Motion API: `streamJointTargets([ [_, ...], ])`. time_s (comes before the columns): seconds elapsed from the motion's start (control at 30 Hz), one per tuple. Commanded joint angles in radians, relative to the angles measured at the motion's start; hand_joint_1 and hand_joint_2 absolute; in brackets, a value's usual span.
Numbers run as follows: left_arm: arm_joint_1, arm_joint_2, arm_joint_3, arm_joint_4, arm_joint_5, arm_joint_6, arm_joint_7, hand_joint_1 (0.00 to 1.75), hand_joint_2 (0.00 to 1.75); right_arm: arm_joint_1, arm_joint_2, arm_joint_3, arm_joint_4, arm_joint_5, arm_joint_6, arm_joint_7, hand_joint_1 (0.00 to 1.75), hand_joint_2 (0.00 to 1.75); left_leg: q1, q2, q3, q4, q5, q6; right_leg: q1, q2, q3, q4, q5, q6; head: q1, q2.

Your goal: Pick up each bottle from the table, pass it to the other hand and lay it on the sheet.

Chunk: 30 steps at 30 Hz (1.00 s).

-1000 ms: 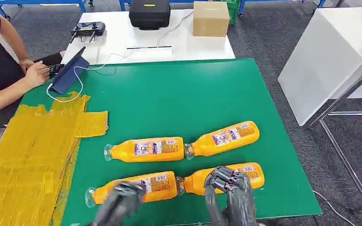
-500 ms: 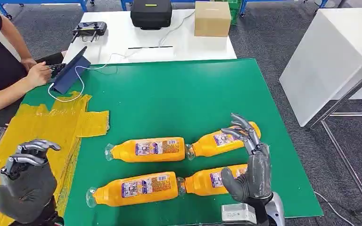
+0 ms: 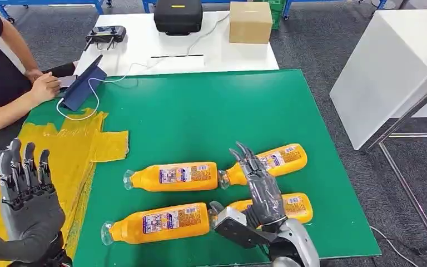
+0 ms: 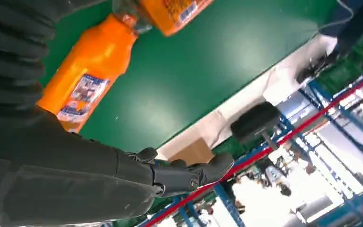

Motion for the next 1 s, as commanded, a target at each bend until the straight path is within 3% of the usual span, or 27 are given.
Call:
streamJointTargets([
  [0.03,-0.037,-0.003,0.001,0.071,-0.004,-0.015,0.017,0.00,0.00,-0.111,-0.026,0.087,0.154,0.012,0.021,0.037,0.00,1.75,0.001,0.002,0.003,-0.002,0.000,-0.001,0.001,0.000,0.003,-0.003,0.001,0.000,0.000,0.000],
  [0.43,-0.114,0.020,-0.073,0.119,0.011,-0.033,0.072,0.00,0.00,-0.319,0.020,0.307,0.408,0.002,0.125,0.110,0.00,1.75,0.002,0.004,0.003,-0.002,0.001,-0.002,0.002,0.002,0.002,-0.003,0.002,-0.001,0.000,0.000],
  [0.73,-0.132,0.021,-0.100,0.141,0.021,-0.031,0.088,0.00,0.00,-0.379,-0.003,0.436,0.511,-0.002,0.156,0.125,0.00,1.75,0.001,0.002,0.002,-0.001,0.001,-0.001,0.001,0.000,0.002,-0.002,0.001,0.000,0.000,0.000],
  [1.0,-0.132,0.020,-0.113,0.134,0.027,-0.030,0.098,0.00,0.00,-0.392,-0.014,0.457,0.546,0.005,0.158,0.136,0.00,1.75,0.001,0.000,0.002,-0.001,0.001,-0.001,0.001,-0.002,0.003,-0.002,0.001,0.000,0.000,0.000],
])
